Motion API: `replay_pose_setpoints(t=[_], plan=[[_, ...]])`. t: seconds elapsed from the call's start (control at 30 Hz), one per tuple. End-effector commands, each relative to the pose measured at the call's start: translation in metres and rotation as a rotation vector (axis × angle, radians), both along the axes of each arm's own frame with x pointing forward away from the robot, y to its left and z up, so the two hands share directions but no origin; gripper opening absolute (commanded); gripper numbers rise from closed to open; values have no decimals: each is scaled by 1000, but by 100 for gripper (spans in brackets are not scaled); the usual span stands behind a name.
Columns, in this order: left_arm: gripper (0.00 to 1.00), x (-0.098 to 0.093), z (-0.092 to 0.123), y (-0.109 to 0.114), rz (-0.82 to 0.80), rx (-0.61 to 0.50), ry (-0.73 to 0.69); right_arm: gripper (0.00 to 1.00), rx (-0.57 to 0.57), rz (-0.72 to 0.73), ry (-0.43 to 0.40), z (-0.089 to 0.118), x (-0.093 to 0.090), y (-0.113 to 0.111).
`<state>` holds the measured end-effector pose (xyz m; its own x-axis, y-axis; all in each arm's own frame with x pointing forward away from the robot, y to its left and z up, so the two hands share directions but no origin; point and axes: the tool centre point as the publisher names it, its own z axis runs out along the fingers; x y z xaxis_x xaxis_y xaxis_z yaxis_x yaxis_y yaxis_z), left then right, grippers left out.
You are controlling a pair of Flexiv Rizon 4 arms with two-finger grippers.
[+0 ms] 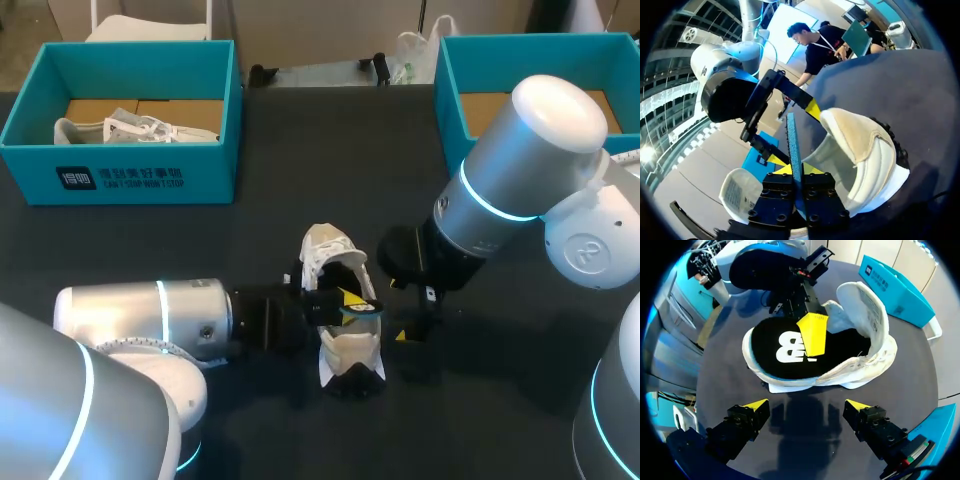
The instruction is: Take the shoe out of the shoebox, open the shoe tongue, remove and reinsert the insole, then place the shoe into the shoebox
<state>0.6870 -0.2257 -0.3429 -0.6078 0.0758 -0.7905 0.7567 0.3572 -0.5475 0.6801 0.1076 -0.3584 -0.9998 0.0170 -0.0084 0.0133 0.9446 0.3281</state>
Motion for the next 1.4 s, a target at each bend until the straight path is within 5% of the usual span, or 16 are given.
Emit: replay_pose_setpoints(t=[0.03, 0.5, 0.6, 0.63, 1.13, 1.4], plan=[[19, -6, 8, 9, -8, -21, 5, 100, 0, -1, -3, -1, -1, 0], [21, -20, 23, 13, -30, -37, 16, 100, 0, -1, -3, -1, -1, 0], [12, -22, 22, 12, -36, -35, 20, 100, 0, -1, -3, -1, -1, 0], [0, -23, 21, 11, -41, -33, 20, 100, 0, -1, -3, -1, -1, 0], [0, 7, -21, 4, -23, 44, -29, 100, 0, -1, -3, -1, -1, 0], [5, 1, -7, 14, -21, 13, -8, 100, 0, -1, -3, -1, -1, 0]])
